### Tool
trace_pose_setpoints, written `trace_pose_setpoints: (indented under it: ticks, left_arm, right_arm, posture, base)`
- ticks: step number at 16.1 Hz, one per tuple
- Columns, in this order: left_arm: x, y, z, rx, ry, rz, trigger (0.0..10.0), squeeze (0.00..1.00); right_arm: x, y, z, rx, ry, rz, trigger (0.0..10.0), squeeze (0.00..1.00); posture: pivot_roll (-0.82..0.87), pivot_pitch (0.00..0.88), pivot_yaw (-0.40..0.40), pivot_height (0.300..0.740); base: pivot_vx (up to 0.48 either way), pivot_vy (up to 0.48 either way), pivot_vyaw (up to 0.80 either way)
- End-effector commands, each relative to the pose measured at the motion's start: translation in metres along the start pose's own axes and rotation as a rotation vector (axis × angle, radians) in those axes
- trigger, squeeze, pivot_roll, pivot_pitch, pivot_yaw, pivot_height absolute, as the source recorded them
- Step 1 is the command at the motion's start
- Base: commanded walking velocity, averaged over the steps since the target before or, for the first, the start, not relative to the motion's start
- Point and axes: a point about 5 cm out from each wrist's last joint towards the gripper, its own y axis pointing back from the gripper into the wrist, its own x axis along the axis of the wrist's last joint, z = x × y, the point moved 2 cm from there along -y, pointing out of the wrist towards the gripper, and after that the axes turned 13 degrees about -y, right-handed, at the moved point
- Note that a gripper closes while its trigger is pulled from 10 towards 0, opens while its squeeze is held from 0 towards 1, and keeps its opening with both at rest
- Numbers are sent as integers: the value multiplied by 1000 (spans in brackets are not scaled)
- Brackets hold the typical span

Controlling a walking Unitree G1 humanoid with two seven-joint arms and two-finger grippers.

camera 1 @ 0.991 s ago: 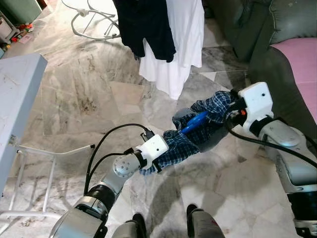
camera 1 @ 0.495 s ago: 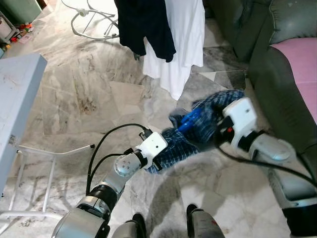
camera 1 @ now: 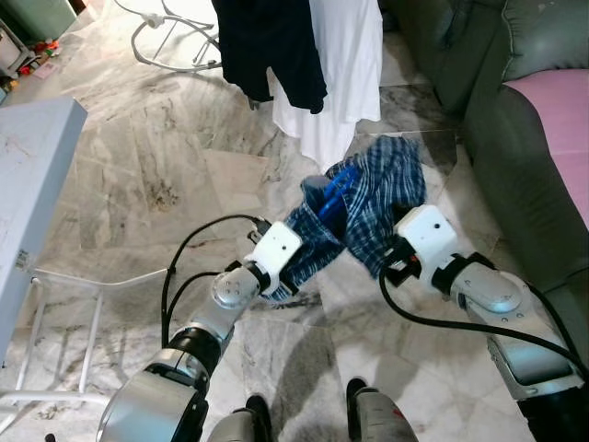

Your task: Hang hanger

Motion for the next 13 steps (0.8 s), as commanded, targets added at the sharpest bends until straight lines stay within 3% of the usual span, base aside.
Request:
trace_pose_setpoints:
  ticks: [1, 2, 4, 5, 7, 9, 10, 11, 13]
  left_arm:
    - [-6, 3, -7, 44, 36, -27, 0, 0]
    - [-7, 4, -10, 68, 53, -33, 0, 0]
    - [-8, 4, -12, 83, 60, -36, 0, 0]
    - [-8, 4, -17, 113, 66, -43, 0, 0]
    - [-7, 4, -21, 130, 72, -44, 0, 0]
    - [-5, 3, -27, 160, 92, -42, 0, 0]
    - [-4, 3, -28, 167, 96, -36, 0, 0]
    - [-2, 2, -29, 177, 99, -30, 0, 0]
    - [-1, 2, -30, 180, 99, -29, 0, 0]
  right_arm:
    - [-2, 1, 12, -91, -1, 15, 10000, 1000]
    - [0, 3, 33, -276, -73, 75, 10000, 1000]
    - [-2, 3, 35, -330, -156, 106, 10000, 1000]
    - [-15, -2, 14, -245, -174, 53, 10000, 992]
    - [-21, -4, 3, -194, -198, 26, 10000, 984]
    - [-32, -6, -28, -18, -233, -23, 10000, 984]
    - [-36, -5, -37, 34, -244, -50, 10000, 992]
    - [-47, 0, -58, 167, -237, -111, 10000, 984]
    - [-55, 8, -72, 257, -237, -160, 10000, 984]
  posture:
    - [-334, 290, 135, 740]
    - [-333, 291, 135, 740]
    - [-330, 291, 133, 740]
    - [-329, 291, 133, 740]
    - [-329, 290, 133, 740]
    - [-333, 290, 134, 740]
    - [-334, 289, 134, 740]
    - [-336, 287, 134, 740]
    - [-335, 286, 133, 740]
  base:
    - [0, 0, 0]
    - [0, 0, 0]
    - [0, 0, 0]
    - [0, 0, 0]
    - [0, 0, 0]
    - [0, 0, 0]
    - [0, 0, 0]
    - [0, 0, 0]
    - [0, 0, 0]
